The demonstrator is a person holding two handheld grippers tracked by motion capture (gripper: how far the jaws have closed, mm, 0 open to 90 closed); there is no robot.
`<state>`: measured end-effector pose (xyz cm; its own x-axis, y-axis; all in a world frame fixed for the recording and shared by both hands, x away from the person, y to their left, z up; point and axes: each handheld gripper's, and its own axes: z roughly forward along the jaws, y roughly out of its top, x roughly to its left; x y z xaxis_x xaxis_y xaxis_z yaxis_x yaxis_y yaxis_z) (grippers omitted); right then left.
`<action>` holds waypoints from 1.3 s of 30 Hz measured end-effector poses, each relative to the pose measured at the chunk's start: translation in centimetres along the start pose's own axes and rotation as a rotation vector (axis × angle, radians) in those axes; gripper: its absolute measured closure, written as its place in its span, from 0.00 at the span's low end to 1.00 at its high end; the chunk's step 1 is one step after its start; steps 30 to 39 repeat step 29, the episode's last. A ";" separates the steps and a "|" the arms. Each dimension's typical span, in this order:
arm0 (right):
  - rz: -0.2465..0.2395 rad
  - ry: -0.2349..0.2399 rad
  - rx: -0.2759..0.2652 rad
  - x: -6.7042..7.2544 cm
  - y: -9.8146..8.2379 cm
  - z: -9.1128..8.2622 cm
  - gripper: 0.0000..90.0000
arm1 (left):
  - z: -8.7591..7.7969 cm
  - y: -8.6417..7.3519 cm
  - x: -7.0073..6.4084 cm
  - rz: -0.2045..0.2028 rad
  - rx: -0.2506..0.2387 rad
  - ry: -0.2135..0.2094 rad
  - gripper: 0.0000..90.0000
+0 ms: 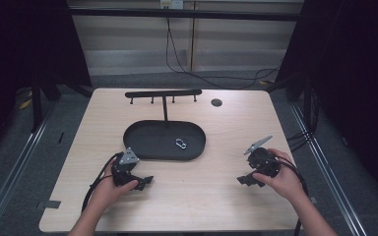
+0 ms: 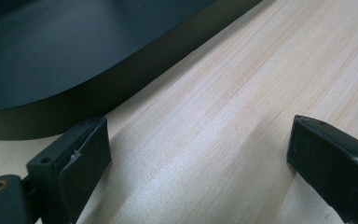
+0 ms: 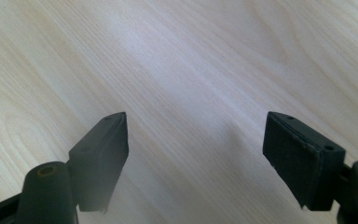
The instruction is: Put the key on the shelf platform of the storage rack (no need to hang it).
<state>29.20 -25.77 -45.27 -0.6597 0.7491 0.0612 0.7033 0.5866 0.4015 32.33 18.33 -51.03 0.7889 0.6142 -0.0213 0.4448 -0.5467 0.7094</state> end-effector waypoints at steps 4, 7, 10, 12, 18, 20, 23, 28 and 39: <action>0.003 -0.001 0.002 -0.2 -0.6 -0.2 0.25 | 0.0 0.0 0.0 0.001 0.000 0.000 0.06; 0.004 -0.009 0.011 -0.3 -1.1 -0.1 0.25 | 0.0 0.0 0.0 0.000 0.000 0.000 0.06; -0.005 -0.014 0.016 -0.5 -1.4 0.1 0.25 | 0.0 0.0 0.0 0.000 0.000 0.000 0.06; -0.005 -0.019 0.023 -0.6 -1.6 0.2 0.25 | 0.0 0.0 0.0 0.000 0.000 0.001 0.06; 0.000 -0.027 0.016 -1.0 -2.0 0.1 0.24 | 0.0 0.0 -0.1 -0.002 0.002 0.003 0.06; 0.006 -0.030 0.012 -1.1 -2.2 0.0 0.24 | 0.0 0.0 -0.1 -0.002 0.002 0.003 0.06; 0.008 -0.029 0.014 -1.3 -2.4 0.2 0.23 | 0.0 0.0 -0.1 -0.002 0.002 0.003 0.06; 0.010 -0.038 0.014 -1.6 -2.6 0.4 0.23 | 0.0 0.0 -0.1 -0.001 0.003 0.002 0.06; 0.011 -0.038 0.009 -1.6 -2.6 0.4 0.23 | 0.0 0.0 -0.1 -0.001 0.003 0.002 0.06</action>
